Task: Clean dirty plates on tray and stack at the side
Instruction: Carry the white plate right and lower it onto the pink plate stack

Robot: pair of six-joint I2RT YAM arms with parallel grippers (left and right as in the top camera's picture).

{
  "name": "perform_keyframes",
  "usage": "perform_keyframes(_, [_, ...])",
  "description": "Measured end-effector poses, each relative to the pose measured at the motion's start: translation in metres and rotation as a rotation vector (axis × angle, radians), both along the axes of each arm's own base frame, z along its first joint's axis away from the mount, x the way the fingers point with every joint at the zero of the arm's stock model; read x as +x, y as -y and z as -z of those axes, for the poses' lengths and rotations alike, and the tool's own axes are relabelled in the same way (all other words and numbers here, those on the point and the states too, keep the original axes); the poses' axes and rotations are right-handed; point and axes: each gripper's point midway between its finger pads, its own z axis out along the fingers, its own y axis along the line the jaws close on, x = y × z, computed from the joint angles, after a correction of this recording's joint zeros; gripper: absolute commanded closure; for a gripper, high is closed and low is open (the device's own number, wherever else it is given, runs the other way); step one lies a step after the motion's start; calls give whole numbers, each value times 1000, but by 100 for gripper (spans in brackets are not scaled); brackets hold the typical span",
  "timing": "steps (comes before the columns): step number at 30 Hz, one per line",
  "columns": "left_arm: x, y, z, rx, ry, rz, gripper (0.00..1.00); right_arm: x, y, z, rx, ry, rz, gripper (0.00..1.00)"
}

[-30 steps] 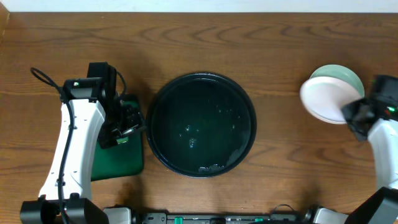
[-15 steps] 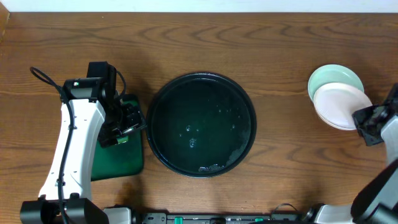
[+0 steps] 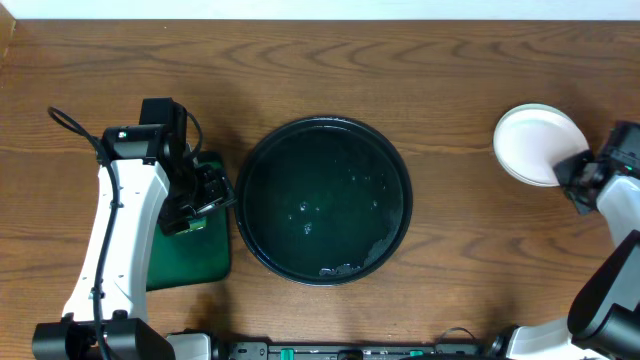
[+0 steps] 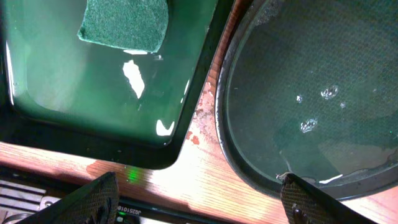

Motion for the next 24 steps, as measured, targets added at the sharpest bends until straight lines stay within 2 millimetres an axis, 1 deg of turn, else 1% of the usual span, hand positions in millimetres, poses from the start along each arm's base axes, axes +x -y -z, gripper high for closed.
perform_keyframes(1, [0, 0, 0, 0, 2, -2, 16, 3, -6, 0, 0, 1, -17, 56])
perform_keyframes(2, [1, 0, 0, 0, 2, -4, 16, 6, -12, 0, -3, -1, -39, 22])
perform_keyframes(3, [0, 0, 0, 0, 1, -7, 16, 8, -18, 0, -5, -2, -60, 1])
perform_keyframes(7, [1, 0, 0, 0, 1, -14, 16, 12, -33, 1, -22, -21, -105, 1])
perform_keyframes(13, [1, 0, 0, 0, 1, -15, 16, 2, -34, 5, -32, -72, -102, 1])
perform_keyframes(18, [3, 0, 0, 1, 12, -15, 16, 1, -35, 3, -39, -76, -125, 1])
perform_keyframes(21, [3, 0, 0, 1, 12, -15, 16, 3, -35, -9, -63, -53, -153, 1])
perform_keyframes(23, [3, 0, 0, 1, 12, -15, 16, 1, -35, -25, -88, -31, -179, 1])
perform_keyframes(24, [3, 0, 0, 1, 12, -15, 16, 0, -37, -36, -102, -16, -199, 1])
